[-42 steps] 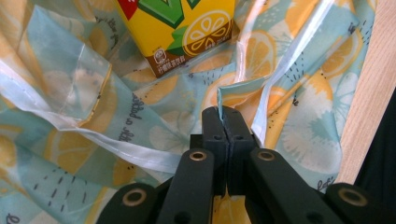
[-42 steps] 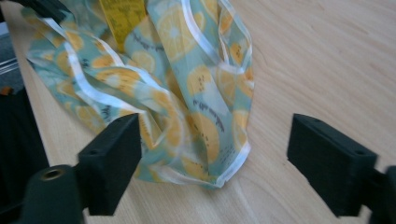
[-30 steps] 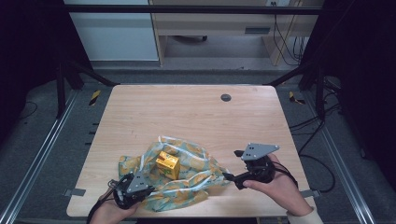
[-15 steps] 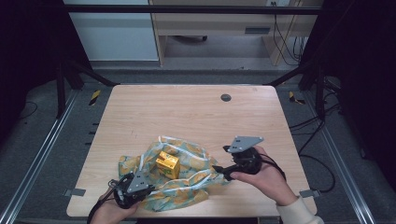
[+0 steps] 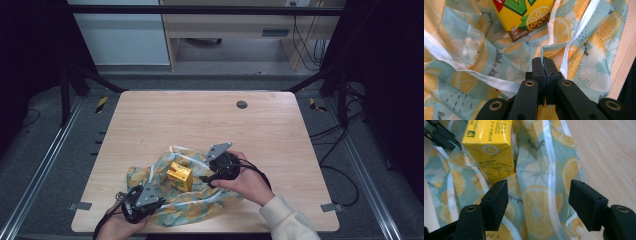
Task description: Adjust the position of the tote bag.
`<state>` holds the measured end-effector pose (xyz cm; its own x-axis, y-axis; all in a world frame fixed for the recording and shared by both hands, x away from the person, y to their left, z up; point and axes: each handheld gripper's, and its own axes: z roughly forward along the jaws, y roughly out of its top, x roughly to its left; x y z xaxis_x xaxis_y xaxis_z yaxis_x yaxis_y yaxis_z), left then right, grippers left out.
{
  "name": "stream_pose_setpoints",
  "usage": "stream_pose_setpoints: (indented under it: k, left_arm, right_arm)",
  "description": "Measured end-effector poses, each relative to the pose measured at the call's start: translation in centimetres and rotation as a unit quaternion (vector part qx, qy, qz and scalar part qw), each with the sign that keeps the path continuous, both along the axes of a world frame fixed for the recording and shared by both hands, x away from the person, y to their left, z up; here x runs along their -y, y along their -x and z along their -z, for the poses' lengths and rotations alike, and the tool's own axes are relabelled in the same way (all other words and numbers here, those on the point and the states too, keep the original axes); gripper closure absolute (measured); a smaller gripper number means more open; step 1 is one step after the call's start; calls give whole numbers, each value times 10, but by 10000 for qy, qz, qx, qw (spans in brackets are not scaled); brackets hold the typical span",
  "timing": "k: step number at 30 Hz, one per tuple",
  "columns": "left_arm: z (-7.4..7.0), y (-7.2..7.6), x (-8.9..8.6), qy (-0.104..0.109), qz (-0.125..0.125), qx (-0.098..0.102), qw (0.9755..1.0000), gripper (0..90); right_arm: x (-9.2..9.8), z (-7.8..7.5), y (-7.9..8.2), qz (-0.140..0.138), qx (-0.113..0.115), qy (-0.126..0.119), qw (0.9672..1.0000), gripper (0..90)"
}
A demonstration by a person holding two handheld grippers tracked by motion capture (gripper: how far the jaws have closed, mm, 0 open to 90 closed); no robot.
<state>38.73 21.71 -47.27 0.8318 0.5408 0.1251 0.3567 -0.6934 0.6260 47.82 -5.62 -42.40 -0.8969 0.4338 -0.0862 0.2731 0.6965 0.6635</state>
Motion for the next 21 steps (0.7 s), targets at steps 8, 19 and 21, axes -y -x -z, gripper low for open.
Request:
stream_pose_setpoints:
  k: [8,19,21]
  left_arm:
    - [1,0,1,56,116,-118,9998,897]
    - [-2,0,1,-54,47,136,9999,898]
    - [-2,-1,1,-105,48,151,9998,897]
  right_arm:
    - [-10,15,-15,-89,-164,638,9978,585]
    - [-9,-19,-46,197,-15,-76,9998,890]
    - [-10,-26,-55,307,-29,-220,9993,890]
